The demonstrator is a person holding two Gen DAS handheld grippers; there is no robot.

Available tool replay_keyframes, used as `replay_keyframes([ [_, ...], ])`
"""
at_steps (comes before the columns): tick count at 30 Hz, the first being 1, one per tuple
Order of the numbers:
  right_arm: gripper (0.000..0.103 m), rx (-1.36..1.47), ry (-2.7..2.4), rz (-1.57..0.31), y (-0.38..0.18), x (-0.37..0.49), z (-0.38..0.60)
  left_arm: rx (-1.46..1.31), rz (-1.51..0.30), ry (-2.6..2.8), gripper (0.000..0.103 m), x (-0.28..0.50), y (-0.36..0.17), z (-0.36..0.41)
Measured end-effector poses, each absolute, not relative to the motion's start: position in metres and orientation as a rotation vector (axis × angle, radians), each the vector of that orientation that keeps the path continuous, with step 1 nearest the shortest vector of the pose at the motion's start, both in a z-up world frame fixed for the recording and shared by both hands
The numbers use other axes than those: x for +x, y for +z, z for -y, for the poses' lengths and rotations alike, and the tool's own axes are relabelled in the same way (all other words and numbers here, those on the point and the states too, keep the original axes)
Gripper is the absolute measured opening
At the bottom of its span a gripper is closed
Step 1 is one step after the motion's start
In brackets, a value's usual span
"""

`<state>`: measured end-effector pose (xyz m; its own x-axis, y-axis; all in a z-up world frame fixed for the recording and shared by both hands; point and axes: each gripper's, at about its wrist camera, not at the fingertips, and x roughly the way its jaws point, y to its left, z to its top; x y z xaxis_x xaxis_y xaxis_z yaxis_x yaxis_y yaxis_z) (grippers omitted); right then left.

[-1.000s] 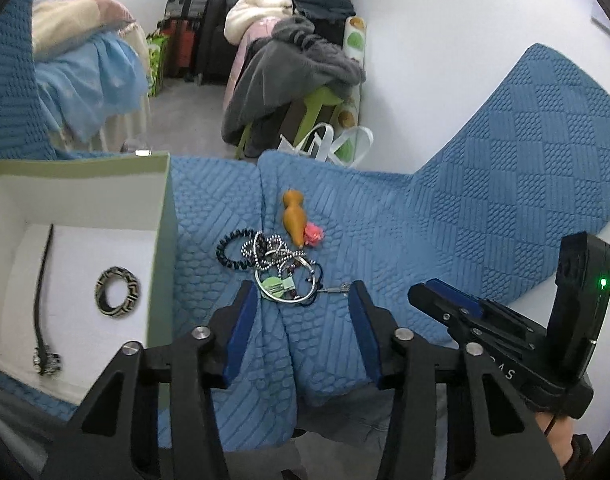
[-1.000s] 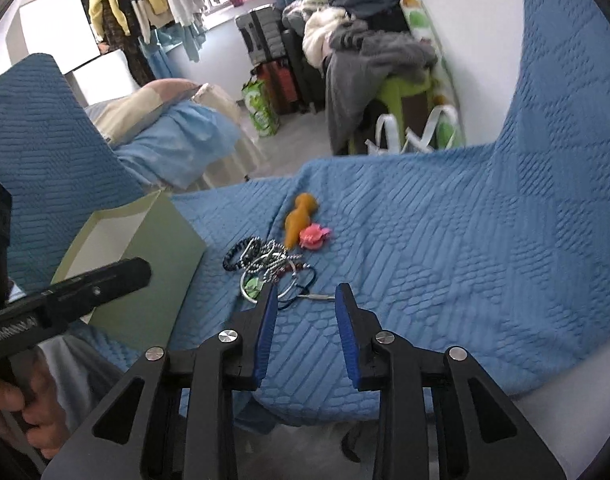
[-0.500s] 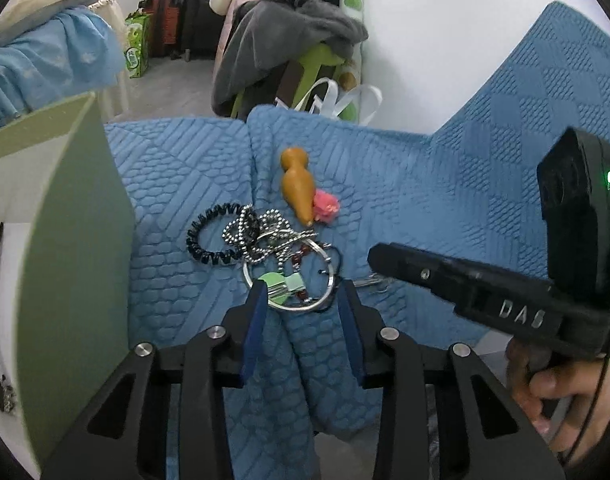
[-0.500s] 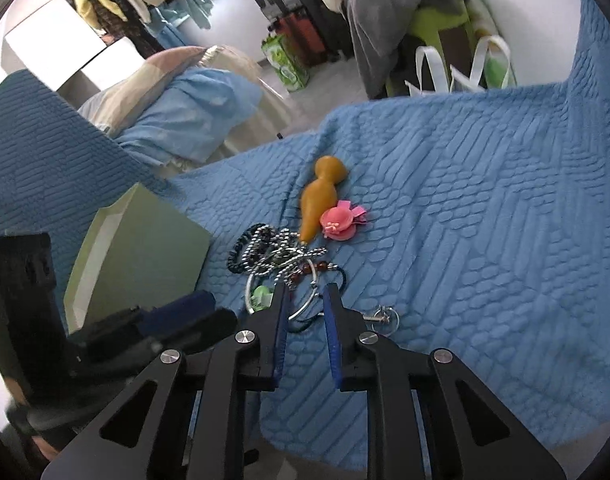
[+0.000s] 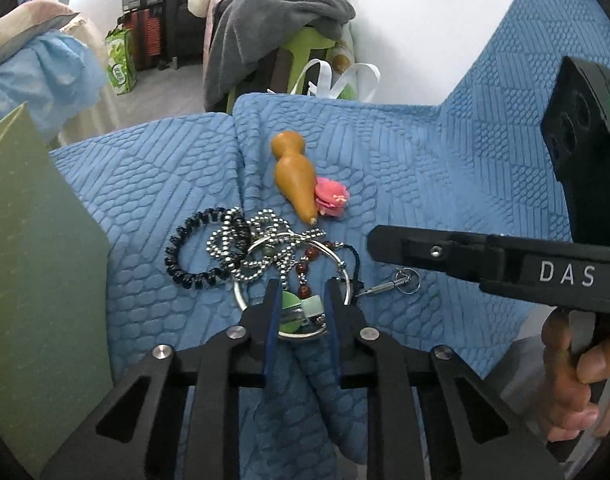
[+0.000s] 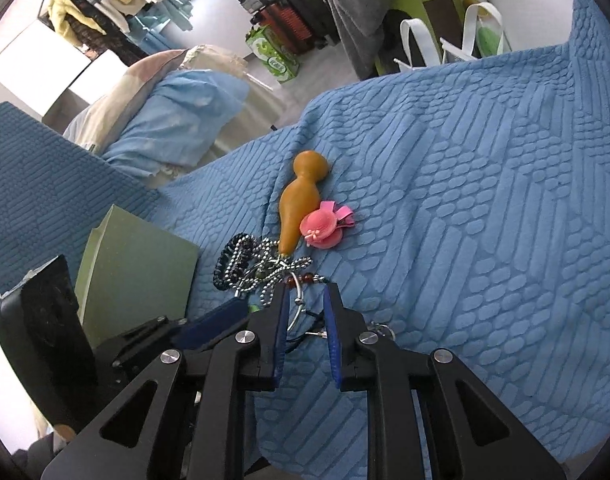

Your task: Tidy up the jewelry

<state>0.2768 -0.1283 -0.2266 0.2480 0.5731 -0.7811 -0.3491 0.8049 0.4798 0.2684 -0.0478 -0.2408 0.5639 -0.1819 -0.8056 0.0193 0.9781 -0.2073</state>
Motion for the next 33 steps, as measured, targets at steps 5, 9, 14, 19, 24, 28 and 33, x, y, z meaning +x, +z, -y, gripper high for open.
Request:
replay_keyframes([
  [5, 0.017, 0.225, 0.661, -1.194, -0.233, 0.278, 0.122, -0.177, -0.941, -0.115, 0.019, 0.262, -0.242, 0.048],
  [9, 0.017, 0.201, 0.670, -1.218, -0.238, 0.279, 0.113, -0.219, -0.917, -0.124, 0.009, 0.258, -0.239, 0.043],
  [14, 0.017, 0.170, 0.663, -1.226, -0.241, 0.282, 0.108, -0.287, -0.894, -0.115, 0.005, 0.256, -0.234, 0.030],
  [19, 0.017, 0.126, 0.659, -1.226, -0.244, 0.283, 0.096, -0.343, -0.867, -0.106, 0.000, 0.253, -0.228, 0.022],
  [24, 0.015, 0.037, 0.650, -1.212, -0.244, 0.281, 0.082, -0.375, -0.858, -0.115, 0.000, 0.247, -0.222, 0.021],
  [28, 0.005, -0.061, 0.659, -1.195, -0.242, 0.272, 0.072, -0.389, -0.838, -0.122, 0.000, 0.245, -0.212, 0.021],
  [33, 0.003, -0.038, 0.671, -1.147, -0.229, 0.267, 0.077, -0.411, -0.819, -0.128, 0.000, 0.240, -0.200, 0.018],
])
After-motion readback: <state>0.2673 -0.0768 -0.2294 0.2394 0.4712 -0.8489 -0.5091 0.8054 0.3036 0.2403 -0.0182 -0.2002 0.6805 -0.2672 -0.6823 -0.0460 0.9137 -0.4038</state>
